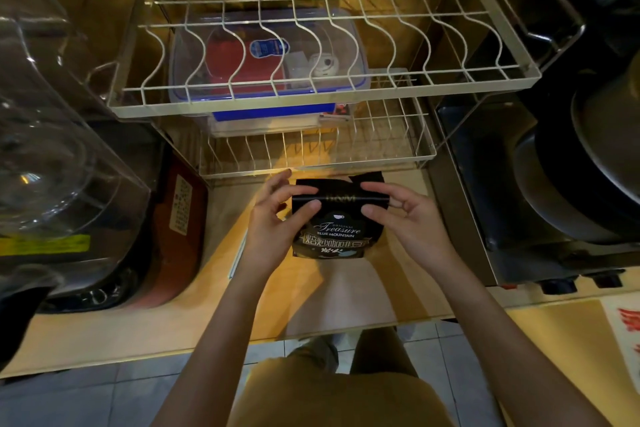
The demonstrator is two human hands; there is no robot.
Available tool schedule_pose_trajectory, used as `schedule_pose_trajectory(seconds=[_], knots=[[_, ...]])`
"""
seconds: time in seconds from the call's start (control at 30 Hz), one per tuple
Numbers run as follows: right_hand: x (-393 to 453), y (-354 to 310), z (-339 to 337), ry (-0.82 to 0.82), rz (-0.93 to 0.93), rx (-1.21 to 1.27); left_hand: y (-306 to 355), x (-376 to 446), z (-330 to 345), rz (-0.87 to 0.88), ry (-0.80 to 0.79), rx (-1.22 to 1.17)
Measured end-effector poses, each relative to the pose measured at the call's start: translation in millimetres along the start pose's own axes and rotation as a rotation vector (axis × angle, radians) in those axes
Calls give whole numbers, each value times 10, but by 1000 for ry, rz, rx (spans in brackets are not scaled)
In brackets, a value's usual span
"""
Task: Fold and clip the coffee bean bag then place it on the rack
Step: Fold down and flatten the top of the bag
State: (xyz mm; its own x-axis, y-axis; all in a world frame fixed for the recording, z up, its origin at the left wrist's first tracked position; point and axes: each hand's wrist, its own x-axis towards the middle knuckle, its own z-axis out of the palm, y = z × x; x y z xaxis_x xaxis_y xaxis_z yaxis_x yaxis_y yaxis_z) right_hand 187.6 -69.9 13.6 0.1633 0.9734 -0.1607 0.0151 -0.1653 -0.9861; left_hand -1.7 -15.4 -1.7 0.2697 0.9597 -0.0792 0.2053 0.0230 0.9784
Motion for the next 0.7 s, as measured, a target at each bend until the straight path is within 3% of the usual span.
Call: schedule_pose_trajectory(seconds=[0.17,0.33,0.6,0.7], knots=[[15,88,-80,54,-44,-250,-50,30,-4,-13,-64,-79],[29,123,-96,60,-71,-385,-79,-39,54,-78,22,-194],[-8,185,27,51,48,53,-73,-83,162,-129,107,-333],[-1,227,89,117,49,97,-73,-58,145,-113,90,-334]])
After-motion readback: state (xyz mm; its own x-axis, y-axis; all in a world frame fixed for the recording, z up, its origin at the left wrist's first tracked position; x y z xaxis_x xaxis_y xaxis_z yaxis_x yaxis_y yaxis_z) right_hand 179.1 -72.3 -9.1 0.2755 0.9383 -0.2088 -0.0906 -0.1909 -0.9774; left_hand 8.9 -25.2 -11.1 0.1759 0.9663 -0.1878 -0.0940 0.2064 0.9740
